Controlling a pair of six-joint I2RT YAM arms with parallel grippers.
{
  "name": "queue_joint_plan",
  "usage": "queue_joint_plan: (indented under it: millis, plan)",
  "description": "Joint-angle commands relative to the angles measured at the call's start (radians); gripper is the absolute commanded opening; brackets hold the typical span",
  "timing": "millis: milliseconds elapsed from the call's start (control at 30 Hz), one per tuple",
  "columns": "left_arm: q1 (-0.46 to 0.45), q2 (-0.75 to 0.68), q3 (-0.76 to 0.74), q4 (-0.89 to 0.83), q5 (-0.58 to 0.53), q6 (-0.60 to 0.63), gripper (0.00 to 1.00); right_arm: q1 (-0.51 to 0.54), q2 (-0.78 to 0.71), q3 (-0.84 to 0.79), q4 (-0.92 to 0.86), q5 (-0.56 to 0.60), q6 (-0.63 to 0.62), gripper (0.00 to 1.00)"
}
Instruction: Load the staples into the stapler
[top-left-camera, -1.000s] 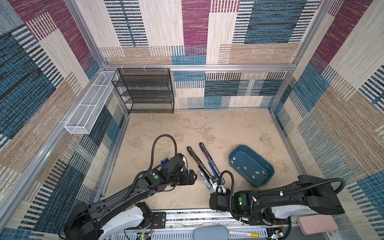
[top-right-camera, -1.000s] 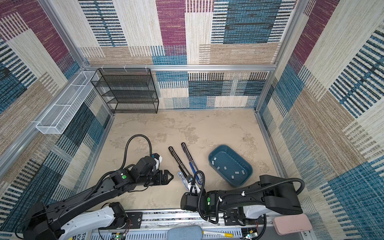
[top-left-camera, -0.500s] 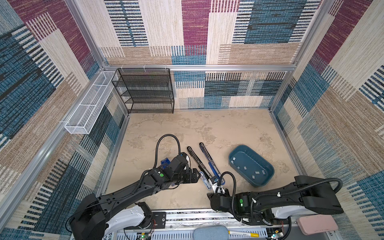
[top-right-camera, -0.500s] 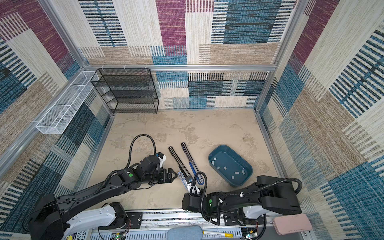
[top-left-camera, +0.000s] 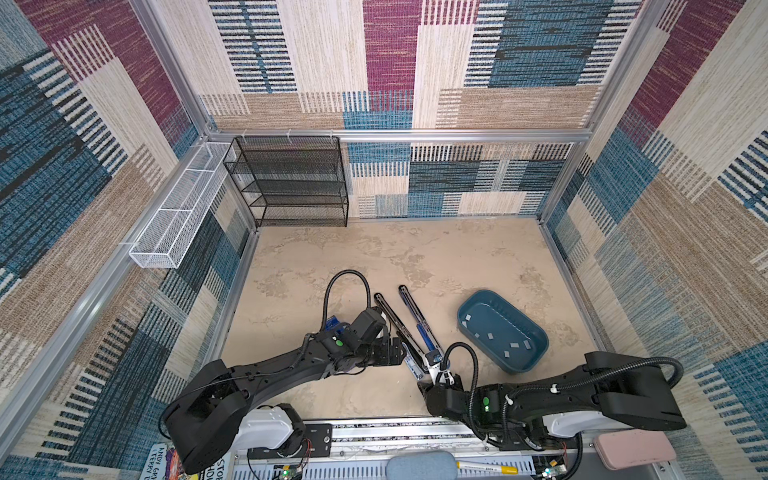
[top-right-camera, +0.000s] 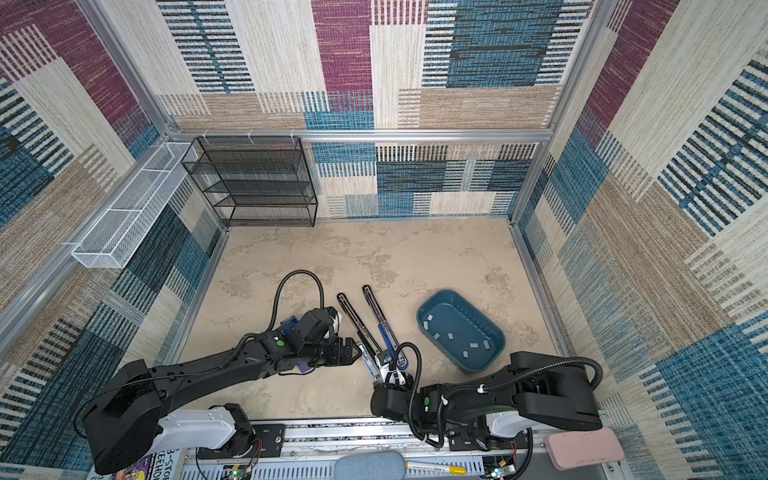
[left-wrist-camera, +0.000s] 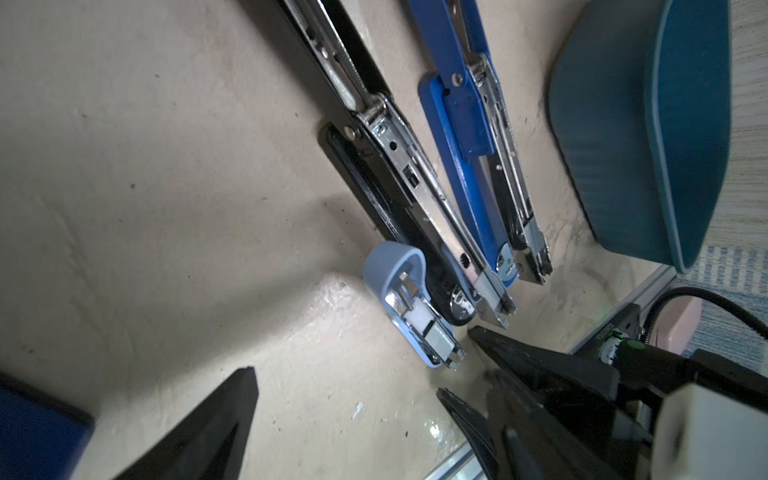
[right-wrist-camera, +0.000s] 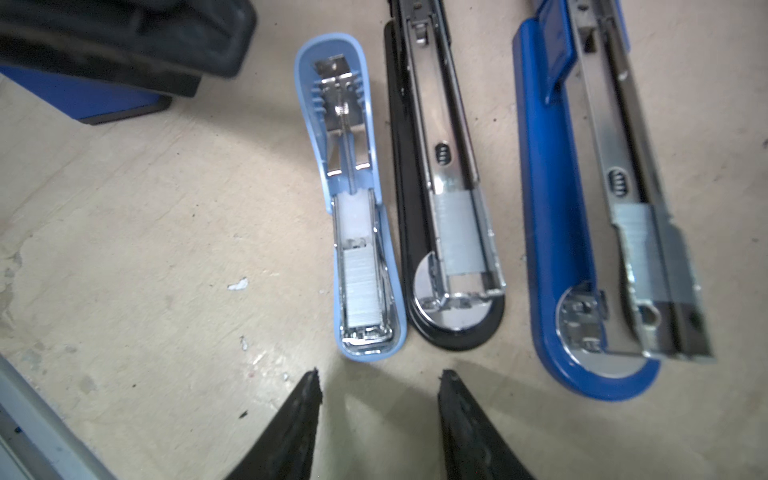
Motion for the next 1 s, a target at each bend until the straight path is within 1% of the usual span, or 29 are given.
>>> queue_joint_plan:
  millis: [0,167,267,367,467,567,833,967]
  plan:
    - [0.002,-0.012,-0.004,0.036,0.000,0.015,0.90,-0.001,0.023,0.004,0.046,-0.009,-0.030,0.49]
    - [0.001,-0.016,0.000,0.024,-0.007,0.031,0.90,-0.007,0.057,0.016,0.064,-0.009,-0.034,0.49]
    - [0.002,-0.013,-0.014,0.051,-0.001,0.026,0.90,-0.009,0.073,0.017,0.081,-0.002,-0.034,0.49]
    - [0.002,-0.010,-0.013,0.059,0.007,0.035,0.90,-0.012,0.097,0.027,0.090,0.002,-0.038,0.45]
    - [0.001,-0.007,-0.022,0.078,0.014,0.031,0.90,-0.013,0.124,0.030,0.105,0.009,-0.043,0.44]
    - [0.001,-0.002,-0.021,0.079,0.017,0.037,0.90,-0.015,0.148,0.043,0.104,0.008,-0.044,0.41]
    - [0.002,0.024,-0.009,0.096,0.034,0.055,0.90,-0.014,0.197,0.054,0.117,-0.015,-0.056,0.29]
    - [0.001,0.033,-0.020,0.101,0.018,0.053,0.90,-0.014,0.231,0.063,0.150,-0.037,-0.085,0.26]
